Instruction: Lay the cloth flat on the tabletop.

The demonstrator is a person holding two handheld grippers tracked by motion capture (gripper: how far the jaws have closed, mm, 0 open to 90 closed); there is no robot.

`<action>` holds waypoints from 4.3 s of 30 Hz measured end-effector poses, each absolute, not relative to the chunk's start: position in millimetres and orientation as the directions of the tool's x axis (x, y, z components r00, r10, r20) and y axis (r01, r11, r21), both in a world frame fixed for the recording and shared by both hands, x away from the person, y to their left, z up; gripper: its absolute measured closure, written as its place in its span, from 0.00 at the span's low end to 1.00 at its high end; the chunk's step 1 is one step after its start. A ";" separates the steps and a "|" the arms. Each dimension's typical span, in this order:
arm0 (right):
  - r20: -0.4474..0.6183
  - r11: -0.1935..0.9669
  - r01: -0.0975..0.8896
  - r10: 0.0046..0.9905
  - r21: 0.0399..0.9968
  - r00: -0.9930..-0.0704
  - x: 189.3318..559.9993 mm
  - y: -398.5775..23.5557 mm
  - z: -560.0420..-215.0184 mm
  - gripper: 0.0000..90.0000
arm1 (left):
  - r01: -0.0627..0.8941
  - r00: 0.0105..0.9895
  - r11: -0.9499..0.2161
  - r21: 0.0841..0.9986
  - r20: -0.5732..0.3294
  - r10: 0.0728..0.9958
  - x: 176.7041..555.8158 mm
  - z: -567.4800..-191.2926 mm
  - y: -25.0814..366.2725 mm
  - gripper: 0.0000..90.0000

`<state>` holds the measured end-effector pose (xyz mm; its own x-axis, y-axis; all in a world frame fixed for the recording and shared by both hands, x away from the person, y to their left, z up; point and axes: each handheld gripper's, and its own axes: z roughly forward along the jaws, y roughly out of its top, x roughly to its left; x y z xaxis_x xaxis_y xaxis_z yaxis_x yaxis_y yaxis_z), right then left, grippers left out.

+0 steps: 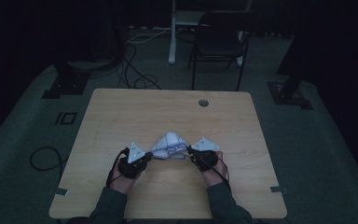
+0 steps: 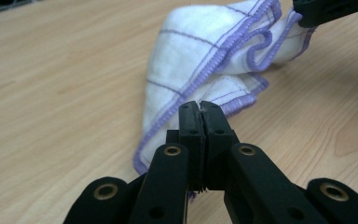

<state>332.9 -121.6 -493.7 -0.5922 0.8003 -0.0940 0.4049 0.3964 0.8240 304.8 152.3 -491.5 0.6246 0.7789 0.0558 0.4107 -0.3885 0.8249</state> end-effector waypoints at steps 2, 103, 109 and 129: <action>-0.092 0.391 0.406 0.804 0.826 -0.587 333.6 -123.1 -492.5 0.96 | 0.407 0.621 -0.382 0.830 0.055 0.782 304.6 -489.5 153.4 0.99; -0.074 0.499 0.429 0.712 0.753 -0.698 305.7 -101.6 -532.1 0.69 | 0.545 0.632 -0.477 0.690 0.037 0.774 364.9 -531.4 145.9 0.89; -0.077 0.519 0.423 0.694 0.742 -0.716 304.0 -98.1 -536.5 0.69 | 0.524 0.642 -0.480 0.704 0.043 0.765 371.8 -521.1 139.9 0.97; -0.050 0.533 0.436 0.672 0.726 -0.739 301.6 -106.9 -541.9 0.67 | 0.567 0.546 -0.366 0.738 -0.004 0.838 424.2 -510.3 155.8 0.98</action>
